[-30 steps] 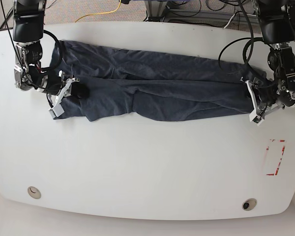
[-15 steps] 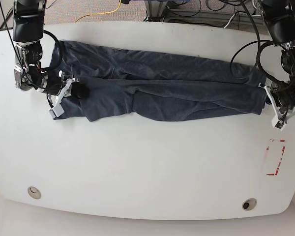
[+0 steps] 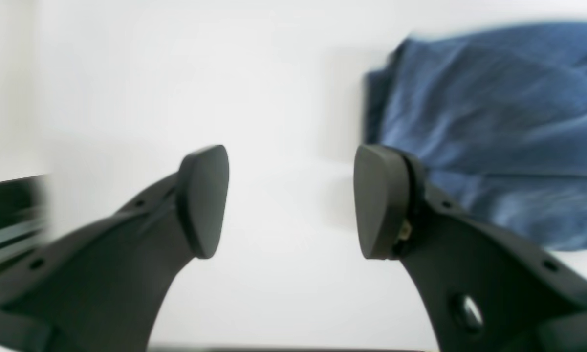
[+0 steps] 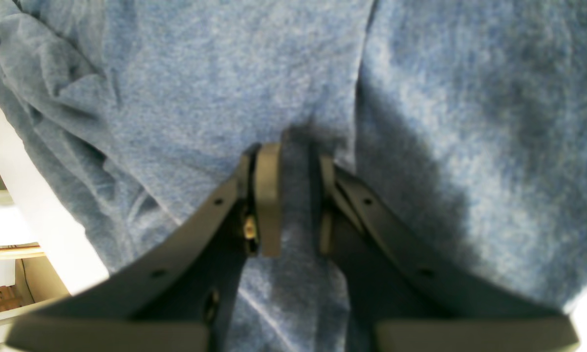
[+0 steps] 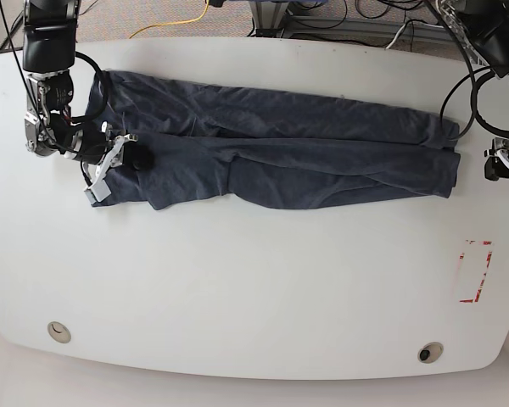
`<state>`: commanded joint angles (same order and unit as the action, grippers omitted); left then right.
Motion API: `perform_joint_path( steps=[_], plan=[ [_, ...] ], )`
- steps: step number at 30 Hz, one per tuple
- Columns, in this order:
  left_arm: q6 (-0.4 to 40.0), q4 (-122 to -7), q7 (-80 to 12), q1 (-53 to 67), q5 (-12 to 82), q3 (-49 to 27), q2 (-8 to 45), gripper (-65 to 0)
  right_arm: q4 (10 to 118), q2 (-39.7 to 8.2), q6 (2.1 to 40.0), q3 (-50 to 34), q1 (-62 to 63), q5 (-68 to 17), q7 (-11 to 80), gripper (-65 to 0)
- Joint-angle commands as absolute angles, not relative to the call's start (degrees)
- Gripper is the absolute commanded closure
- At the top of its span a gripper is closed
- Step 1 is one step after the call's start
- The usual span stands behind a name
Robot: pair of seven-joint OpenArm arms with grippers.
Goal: Layout the t-shirt on the table in an organized manner, then fold the t-shirt properly
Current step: 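Regrasp the t-shirt end with the left gripper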
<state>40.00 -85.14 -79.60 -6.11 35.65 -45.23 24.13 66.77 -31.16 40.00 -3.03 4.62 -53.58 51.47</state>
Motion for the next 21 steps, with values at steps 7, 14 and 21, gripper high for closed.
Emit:
perform_joint_path(
  steps=[7,14,21],
  plan=[
    [40.0,-75.6,-79.0,-6.4,38.7,-46.0,24.1,-38.1,66.8,-31.2,40.0,-3.0,4.6,-53.6,51.5,-9.5],
    [40.0,-72.4,-76.0,-6.1,38.9,-42.1,24.0,-38.1,66.8,-31.0,40.0,-3.0,4.6,-53.8,51.5,-9.5],
    [40.0,-69.7,-73.3,-5.9,41.3,-37.1,23.1,-38.1,66.8,-30.0,40.0,-3.0,4.6,-53.6,51.5,-9.5]
  ],
)
